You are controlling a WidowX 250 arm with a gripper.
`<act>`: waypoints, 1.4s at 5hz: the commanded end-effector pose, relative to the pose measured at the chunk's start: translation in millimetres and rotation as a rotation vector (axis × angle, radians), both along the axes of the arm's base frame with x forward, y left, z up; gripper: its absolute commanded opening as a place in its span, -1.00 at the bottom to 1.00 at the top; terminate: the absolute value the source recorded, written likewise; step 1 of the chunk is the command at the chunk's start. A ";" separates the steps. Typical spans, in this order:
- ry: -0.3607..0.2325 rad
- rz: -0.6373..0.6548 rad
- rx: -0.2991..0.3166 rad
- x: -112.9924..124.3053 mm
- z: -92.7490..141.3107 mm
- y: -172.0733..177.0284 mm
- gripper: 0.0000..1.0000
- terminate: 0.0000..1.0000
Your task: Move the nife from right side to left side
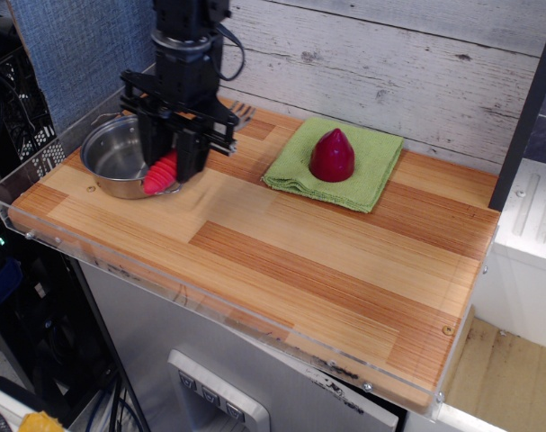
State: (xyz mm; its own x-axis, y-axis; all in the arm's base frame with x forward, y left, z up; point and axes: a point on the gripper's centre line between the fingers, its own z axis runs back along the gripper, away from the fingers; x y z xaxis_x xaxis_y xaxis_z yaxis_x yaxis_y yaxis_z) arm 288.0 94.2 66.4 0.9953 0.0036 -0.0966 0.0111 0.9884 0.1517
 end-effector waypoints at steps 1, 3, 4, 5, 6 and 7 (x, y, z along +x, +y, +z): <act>0.056 0.004 -0.004 -3.0 -22.1 -4.4 -1.00 -1.00; 0.100 0.014 0.005 -4.5 -36.9 -7.5 -1.00 -1.00; 0.105 0.019 0.010 -5.2 -37.9 -7.3 -1.00 -1.00; 0.116 0.015 0.016 -6.8 -34.4 -7.4 1.00 -1.00; 0.078 -0.016 0.024 -5.9 -23.6 -13.3 1.00 -1.00; -0.024 -0.084 0.046 -7.2 -2.6 -17.6 1.00 -1.00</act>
